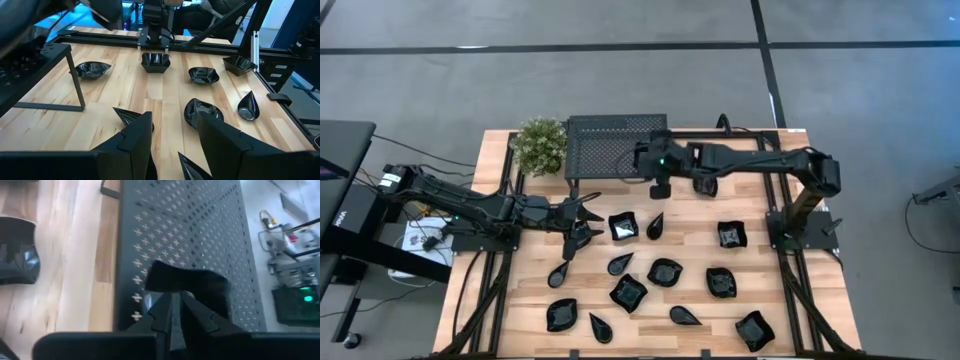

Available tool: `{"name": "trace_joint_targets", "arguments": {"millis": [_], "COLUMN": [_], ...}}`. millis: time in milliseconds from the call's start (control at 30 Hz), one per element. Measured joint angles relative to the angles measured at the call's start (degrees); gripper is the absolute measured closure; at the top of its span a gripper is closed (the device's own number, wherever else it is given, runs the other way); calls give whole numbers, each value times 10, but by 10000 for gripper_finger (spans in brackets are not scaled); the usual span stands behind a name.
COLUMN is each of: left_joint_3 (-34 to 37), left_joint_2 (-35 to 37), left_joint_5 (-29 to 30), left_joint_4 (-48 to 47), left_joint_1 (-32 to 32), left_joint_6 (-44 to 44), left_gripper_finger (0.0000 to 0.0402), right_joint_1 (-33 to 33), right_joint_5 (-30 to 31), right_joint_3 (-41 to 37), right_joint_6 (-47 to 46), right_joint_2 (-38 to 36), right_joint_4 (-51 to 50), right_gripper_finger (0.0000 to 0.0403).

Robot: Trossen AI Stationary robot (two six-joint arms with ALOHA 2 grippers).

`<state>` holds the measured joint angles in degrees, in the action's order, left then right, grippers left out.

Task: Pick & Place Mini shaped plates
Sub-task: Stack the black distorted square plate on top of the black distorted square plate on the shelf

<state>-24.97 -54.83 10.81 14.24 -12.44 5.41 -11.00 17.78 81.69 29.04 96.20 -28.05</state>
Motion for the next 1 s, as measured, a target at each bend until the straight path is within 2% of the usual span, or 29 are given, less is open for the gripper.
{"name": "trace_joint_targets", "arguments": {"millis": [133, 267, 500, 633, 767, 1000], "left_joint_3": [0, 0, 0, 0, 0, 8], "left_joint_2": [0, 0, 0, 0, 0, 0], "left_joint_5": [1, 1, 1, 1, 1, 1], "left_joint_4": [0, 0, 0, 0, 0, -2], "left_joint_1": [0, 0, 0, 0, 0, 0], "left_joint_6": [0, 0, 0, 0, 0, 0], "left_gripper_finger": [243, 243, 243, 243, 243, 243], "right_joint_1": [-12, -7, 57, 115, 169, 233], "right_joint_5": [2, 18, 124, 136, 100, 95], "right_joint_3": [0, 0, 4, 42, 78, 80], "right_joint_6": [0, 0, -2, -52, -164, -369], "right_joint_2": [0, 0, -16, -31, -34, -33], "right_joint_4": [2, 2, -14, -101, -211, -451], "right_gripper_finger": [384, 372, 327, 308, 299, 304]}}
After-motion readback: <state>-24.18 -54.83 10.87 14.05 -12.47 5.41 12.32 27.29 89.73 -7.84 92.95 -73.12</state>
